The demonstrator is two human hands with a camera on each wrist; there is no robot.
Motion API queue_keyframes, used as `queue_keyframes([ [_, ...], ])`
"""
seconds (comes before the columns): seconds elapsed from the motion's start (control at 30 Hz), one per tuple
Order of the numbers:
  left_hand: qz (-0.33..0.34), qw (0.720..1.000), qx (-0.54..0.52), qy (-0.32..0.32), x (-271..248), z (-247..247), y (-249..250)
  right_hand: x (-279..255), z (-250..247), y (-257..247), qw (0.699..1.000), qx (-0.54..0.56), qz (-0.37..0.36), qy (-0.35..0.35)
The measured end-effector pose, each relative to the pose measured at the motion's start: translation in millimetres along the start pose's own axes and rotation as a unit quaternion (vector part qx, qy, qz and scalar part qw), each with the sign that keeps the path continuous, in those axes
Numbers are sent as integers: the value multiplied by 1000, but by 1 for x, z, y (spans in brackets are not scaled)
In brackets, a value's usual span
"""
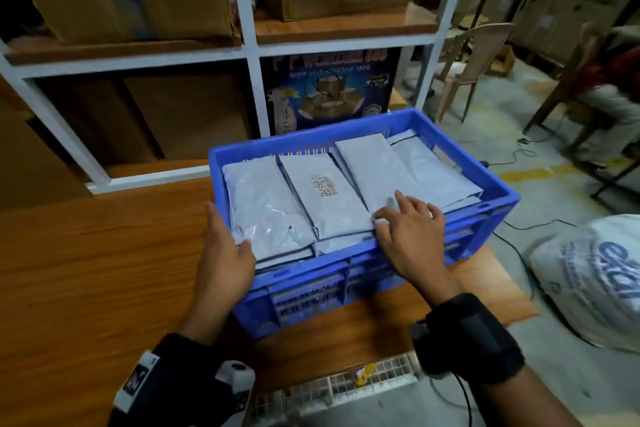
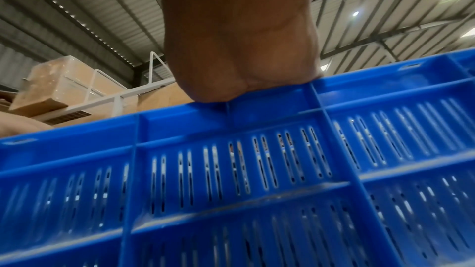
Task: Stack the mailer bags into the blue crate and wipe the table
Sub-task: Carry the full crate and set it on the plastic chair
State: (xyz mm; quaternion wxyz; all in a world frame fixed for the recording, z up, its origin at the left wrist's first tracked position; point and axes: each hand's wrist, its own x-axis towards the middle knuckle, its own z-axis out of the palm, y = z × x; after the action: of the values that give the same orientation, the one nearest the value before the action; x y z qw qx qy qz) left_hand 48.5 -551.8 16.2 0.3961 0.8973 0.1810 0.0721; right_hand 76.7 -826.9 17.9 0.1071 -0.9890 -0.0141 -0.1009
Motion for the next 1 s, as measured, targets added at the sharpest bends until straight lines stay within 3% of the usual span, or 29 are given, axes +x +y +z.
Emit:
queue_keyframes([
  [0.07,-31,999,-25,-1,-5,4,5,-9,-2,10,1000,-3,13,9],
  [0.2,13,997,-74,-32,-6,20,19,-34,-8,30,997,12,43,67],
  [0.3,10,995,-80,-61,-24,42,43,-53,-15,50,982,60,116,136],
  [0.43,32,990,-119,-75,-87,94,73,-82,-22,79,929,212,235,191],
  [0.53,70,982,-126,-125,-130,123,92,-100,-26,107,868,342,322,160],
  [0.63,81,970,-177,-147,-125,125,100,-107,-42,137,808,447,364,123],
  [0.7,44,970,-209,-115,-105,128,102,-106,-52,151,797,467,369,103],
  [0.8,-45,947,-294,-123,-101,150,112,-104,-53,160,790,478,372,100],
  [1.0,-60,904,-398,-142,-111,175,140,-112,-56,172,753,471,438,144],
])
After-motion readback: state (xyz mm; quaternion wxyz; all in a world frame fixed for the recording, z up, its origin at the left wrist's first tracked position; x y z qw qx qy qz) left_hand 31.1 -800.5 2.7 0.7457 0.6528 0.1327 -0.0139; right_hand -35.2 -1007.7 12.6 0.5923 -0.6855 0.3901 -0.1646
